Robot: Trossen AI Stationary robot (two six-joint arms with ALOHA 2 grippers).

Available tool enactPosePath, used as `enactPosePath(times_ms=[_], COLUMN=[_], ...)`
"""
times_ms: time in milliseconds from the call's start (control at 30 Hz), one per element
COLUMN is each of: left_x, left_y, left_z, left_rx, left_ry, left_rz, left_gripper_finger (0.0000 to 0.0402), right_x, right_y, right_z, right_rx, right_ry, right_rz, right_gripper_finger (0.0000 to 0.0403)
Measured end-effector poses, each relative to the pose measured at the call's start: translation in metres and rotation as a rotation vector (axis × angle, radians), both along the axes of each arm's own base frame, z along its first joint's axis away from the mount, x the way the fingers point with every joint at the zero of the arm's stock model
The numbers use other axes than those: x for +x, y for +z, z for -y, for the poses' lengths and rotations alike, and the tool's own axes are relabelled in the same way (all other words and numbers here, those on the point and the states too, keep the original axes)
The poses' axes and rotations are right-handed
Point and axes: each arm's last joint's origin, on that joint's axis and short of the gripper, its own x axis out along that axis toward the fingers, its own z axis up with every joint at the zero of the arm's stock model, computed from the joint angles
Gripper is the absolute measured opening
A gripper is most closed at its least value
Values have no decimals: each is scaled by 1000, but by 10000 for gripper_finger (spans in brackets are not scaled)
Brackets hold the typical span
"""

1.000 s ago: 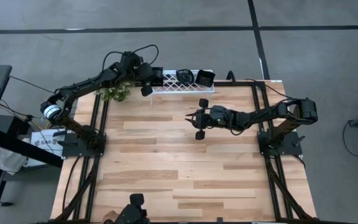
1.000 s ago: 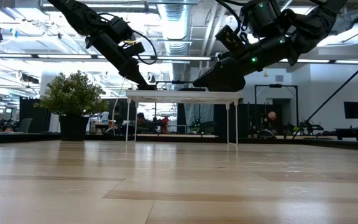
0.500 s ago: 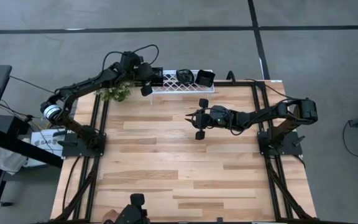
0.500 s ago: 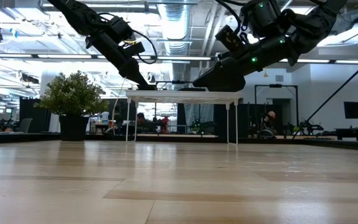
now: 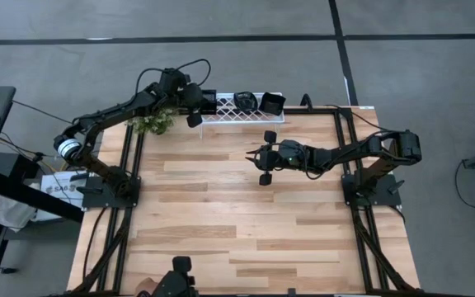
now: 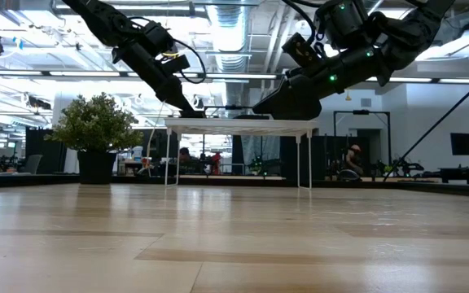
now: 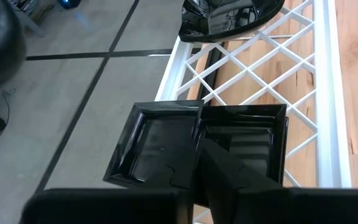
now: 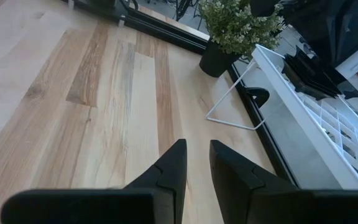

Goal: Pick & Place Mini shaped plates
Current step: Stack the black square plate on top of the black square plate on the shelf

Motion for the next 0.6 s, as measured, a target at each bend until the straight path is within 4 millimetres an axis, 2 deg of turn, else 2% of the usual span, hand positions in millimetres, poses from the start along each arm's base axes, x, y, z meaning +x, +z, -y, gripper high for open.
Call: enactPosePath(times_ms=[333,600], left_x=[0,0], left_y=[0,0], left_z=[0,-1], left_rx=[5,55], left_ry=[-5,-10], left_rz=[-2,-31], left_gripper_finger=[98,104], right_x=[0,0], right_y=[0,0], right_z=[0,0], right_rx=[0,0], right_ry=[0,0], right_rz=[0,0], right_gripper_finger=[65,65])
